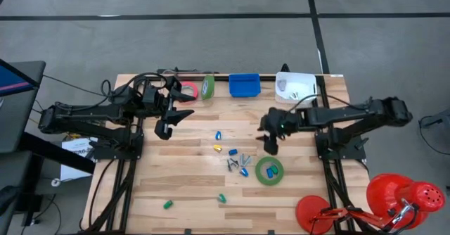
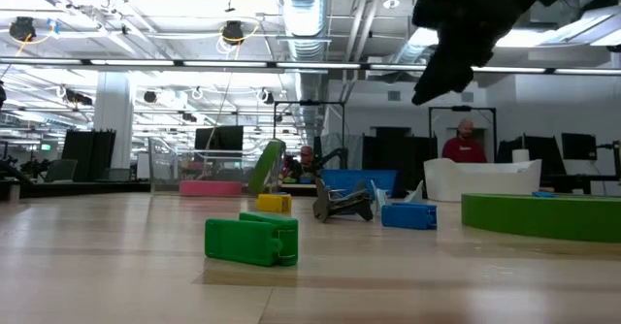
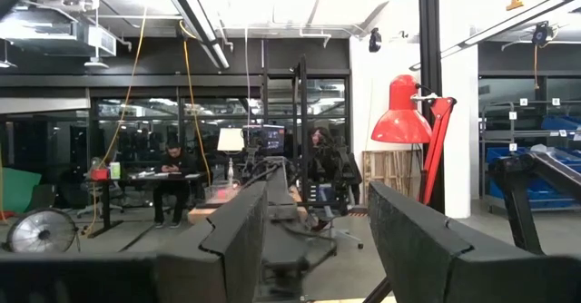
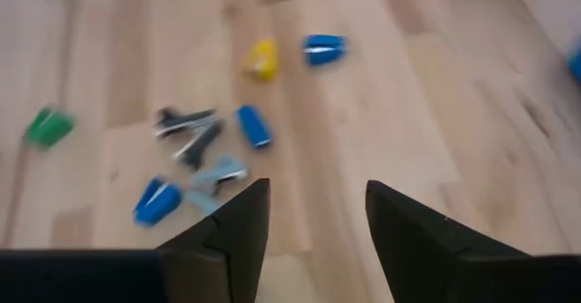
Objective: Pick and place Stapler, Stapler remover, tape
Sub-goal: Put the gray staple remover into the white bin
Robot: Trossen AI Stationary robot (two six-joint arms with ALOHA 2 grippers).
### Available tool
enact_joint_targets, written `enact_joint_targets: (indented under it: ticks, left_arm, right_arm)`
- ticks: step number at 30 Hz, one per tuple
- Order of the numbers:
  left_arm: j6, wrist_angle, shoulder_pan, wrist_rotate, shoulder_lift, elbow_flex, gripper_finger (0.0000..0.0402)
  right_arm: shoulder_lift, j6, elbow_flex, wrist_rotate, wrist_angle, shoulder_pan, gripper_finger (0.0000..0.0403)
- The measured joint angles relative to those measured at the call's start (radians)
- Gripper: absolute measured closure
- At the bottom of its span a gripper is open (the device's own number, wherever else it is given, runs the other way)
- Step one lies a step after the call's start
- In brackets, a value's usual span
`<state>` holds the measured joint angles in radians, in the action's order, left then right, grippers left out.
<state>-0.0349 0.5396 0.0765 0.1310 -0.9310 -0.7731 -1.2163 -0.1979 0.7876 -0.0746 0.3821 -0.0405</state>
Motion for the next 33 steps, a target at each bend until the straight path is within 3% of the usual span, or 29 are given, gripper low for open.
enact_joint_targets:
  ticks: [7, 11, 23, 33]
  left_arm:
    - [0.000, 0.000, 0.000, 0.000, 0.000, 0.000, 0.0220]
    - [0.000, 0.000, 0.000, 0.000, 0.000, 0.000, 0.0220]
    - [0.000, 0.000, 0.000, 0.000, 0.000, 0.000, 0.0220]
    - [0.000, 0.000, 0.000, 0.000, 0.000, 0.000, 0.0220]
  right_arm:
    - [0.000, 0.051, 0.000, -0.004, -0.002, -0.110, 0.0230]
    - [0.000, 0.051, 0.004, -0.062, 0.003, -0.140, 0.0223]
    - [0.000, 0.203, 0.176, -0.108, 0.098, -0.157, 0.0178]
    - [-0.050, 0.311, 0.206, -0.100, 0.129, -0.159, 0.0182]
